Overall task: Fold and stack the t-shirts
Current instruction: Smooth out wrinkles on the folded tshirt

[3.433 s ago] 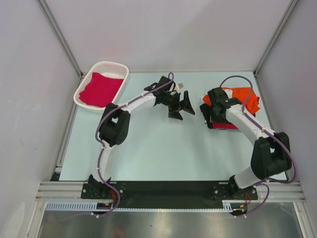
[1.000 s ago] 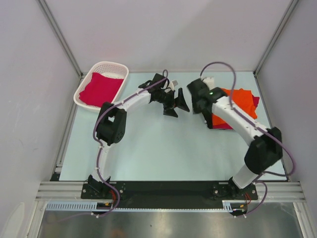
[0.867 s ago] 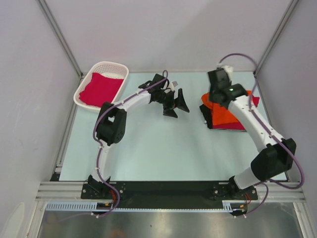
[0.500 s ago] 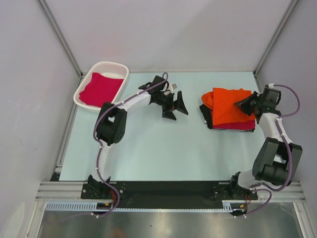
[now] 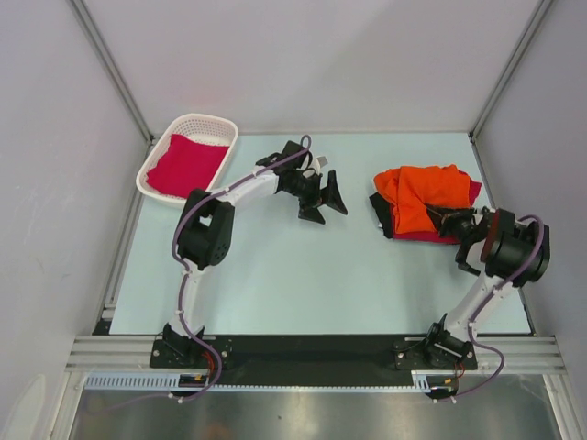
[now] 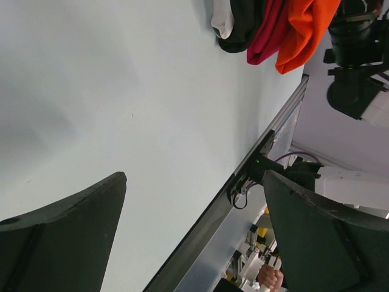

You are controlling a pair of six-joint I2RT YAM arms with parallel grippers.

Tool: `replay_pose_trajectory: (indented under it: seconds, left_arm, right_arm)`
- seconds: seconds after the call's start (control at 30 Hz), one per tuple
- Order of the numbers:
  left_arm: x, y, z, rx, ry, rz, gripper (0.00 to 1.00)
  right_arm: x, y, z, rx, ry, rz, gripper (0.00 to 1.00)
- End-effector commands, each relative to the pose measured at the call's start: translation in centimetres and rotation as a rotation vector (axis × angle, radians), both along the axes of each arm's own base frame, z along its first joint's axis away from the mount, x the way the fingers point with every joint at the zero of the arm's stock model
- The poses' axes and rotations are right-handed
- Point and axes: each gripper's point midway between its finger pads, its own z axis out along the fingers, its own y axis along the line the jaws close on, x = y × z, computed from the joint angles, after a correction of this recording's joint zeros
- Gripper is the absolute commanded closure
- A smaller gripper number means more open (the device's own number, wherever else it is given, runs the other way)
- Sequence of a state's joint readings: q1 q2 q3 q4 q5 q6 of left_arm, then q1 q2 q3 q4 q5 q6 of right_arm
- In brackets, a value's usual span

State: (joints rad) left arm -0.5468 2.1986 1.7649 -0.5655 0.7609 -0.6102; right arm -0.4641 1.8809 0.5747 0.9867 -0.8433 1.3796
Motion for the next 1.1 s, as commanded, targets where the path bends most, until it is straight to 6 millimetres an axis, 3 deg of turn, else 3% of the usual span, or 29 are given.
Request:
replay_pose_trajectory:
  seconds: [0.0, 0.1, 0.2, 0.3, 0.37, 0.43, 0.47, 0.63, 0.73, 0.8, 0.87, 0.9, 0.97, 1.07]
  left_arm:
    - [0.1, 0.2, 3.5, -0.037, -0.097, -0.022, 0.00]
    - [0.2, 0.2, 3.6, -0.035, -0.100, -0.029, 0.00]
    - [0.3, 0.3, 3.5, -0.026, -0.103, -0.031, 0.01]
    - [0.3, 0.4, 3.2, -0.024, -0.094, -0.033, 0.00]
    - [0.3, 0.3, 2.8, -0.024, -0.083, -0.036, 0.00]
    - [0.4, 0.2, 2.8, -0.025, -0.080, -0.033, 0.00]
    - [0.4, 0.0, 2.7, -0.025, -0.077, -0.034, 0.00]
    - [0.8, -0.1, 2.6, -0.028, -0.077, -0.030, 0.00]
    - [0.7, -0.1, 2.5, -0.023, -0.071, -0.030, 0.00]
    - [0.6, 0.1, 2.3, -0.018, -0.066, -0.031, 0.00]
    - [0.6, 0.1, 2.4, -0.016, -0.073, -0.031, 0.00]
    - [0.5, 0.2, 2.1, -0.010, -0.069, -0.032, 0.00]
    - [0.5, 0.3, 2.1, -0.007, -0.069, -0.032, 0.00]
    - [0.6, 0.4, 2.1, 0.002, -0.075, -0.028, 0.00]
  right_arm:
    - [0.0, -0.8, 2.1, 0.183, -0.160, -0.061, 1.00]
    - [0.1, -0.6, 1.2, 0.173, -0.150, -0.050, 1.00]
    - [0.5, 0.1, 3.1, 0.137, -0.210, 0.003, 1.00]
    - [1.0, 1.4, 8.1, 0.104, -0.323, 0.082, 1.00]
    - [1.3, 2.3, 12.6, 0.079, -0.424, 0.137, 1.00]
    - [1.5, 3.5, 15.4, 0.063, -0.481, 0.187, 1.00]
    - [1.4, 4.1, 18.6, 0.023, -0.554, 0.220, 1.00]
    - [2.5, 7.2, 24.7, -0.055, -0.637, 0.331, 1.00]
    - [4.8, 8.4, 25.6, -0.104, -0.639, 0.377, 1.00]
    - [6.9, 9.8, 24.0, -0.080, -0.611, 0.420, 1.00]
    - [8.4, 11.2, 24.3, -0.067, -0.639, 0.457, 1.00]
    - [9.9, 11.5, 22.1, -0.044, -0.600, 0.463, 1.00]
    - [11.1, 12.9, 21.6, -0.026, -0.598, 0.490, 1.00]
    - [12.7, 14.3, 17.2, 0.015, -0.523, 0.500, 1.00]
